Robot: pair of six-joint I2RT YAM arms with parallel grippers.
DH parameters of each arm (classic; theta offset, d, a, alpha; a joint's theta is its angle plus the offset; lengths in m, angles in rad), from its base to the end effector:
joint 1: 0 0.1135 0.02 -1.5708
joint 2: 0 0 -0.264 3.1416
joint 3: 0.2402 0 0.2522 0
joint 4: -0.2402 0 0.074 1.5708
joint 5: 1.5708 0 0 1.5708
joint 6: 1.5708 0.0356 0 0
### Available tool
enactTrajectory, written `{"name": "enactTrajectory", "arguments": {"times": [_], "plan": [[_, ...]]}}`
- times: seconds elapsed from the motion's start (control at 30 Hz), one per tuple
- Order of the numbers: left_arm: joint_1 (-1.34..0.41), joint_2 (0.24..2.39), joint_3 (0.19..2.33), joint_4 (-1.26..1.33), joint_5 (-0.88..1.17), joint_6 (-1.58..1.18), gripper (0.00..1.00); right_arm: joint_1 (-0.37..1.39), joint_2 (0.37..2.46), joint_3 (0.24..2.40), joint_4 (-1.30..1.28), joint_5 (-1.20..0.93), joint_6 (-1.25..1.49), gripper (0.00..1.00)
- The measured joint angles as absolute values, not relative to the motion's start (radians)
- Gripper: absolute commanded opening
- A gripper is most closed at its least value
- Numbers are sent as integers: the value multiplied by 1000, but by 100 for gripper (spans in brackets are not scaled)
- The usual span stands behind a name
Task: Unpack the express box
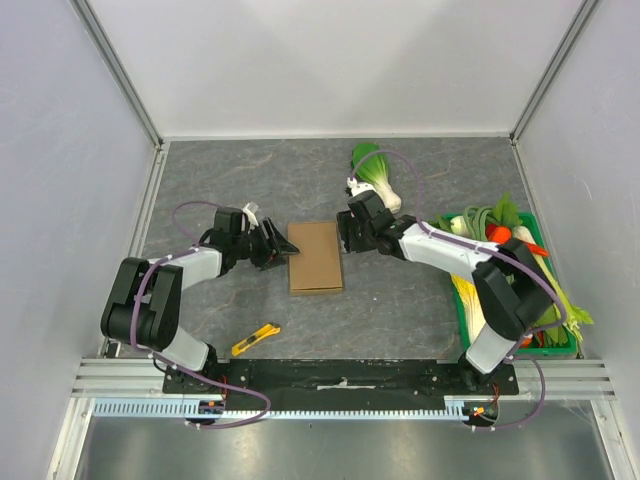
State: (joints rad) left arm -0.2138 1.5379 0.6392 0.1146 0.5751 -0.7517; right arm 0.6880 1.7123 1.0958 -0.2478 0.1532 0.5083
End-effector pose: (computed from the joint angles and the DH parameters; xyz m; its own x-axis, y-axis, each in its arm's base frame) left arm 0.2737 -0.0793 0.1497 -0.8827 -0.3947 -0.2549 -0.0663 0.6417 -0.7641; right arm 0.2836 0.2261 0.1991 -0.7815 -0.0197 -0.6236 -0.1954 0.9570 0.2145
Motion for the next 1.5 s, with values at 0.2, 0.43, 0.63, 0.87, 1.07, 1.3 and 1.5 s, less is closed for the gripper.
{"name": "enactTrajectory", "arguments": {"times": [0.2, 0.43, 0.63, 0.87, 1.07, 1.3, 1.5], "plan": [[-214, 1538, 650, 76, 531, -752, 64, 690, 1624, 1073, -192, 60, 531, 35], [-214, 1590, 685, 54, 534, -752, 66, 692, 1694, 1074, -155, -16, 542, 15], [-214, 1624, 707, 47, 553, -752, 57, 692, 1771, 1074, -154, -32, 543, 9], [-210, 1628, 715, 56, 592, -749, 40, 691, 1778, 1074, -144, -30, 542, 8], [-210, 1624, 716, 79, 643, -739, 39, 681, 1778, 1074, -146, -19, 538, 9], [-239, 1570, 741, 107, 702, -735, 42, 667, 1777, 1076, -157, 14, 522, 10], [-327, 1554, 845, 183, 769, -742, 43, 658, 1784, 1076, -181, 30, 513, 13]]}}
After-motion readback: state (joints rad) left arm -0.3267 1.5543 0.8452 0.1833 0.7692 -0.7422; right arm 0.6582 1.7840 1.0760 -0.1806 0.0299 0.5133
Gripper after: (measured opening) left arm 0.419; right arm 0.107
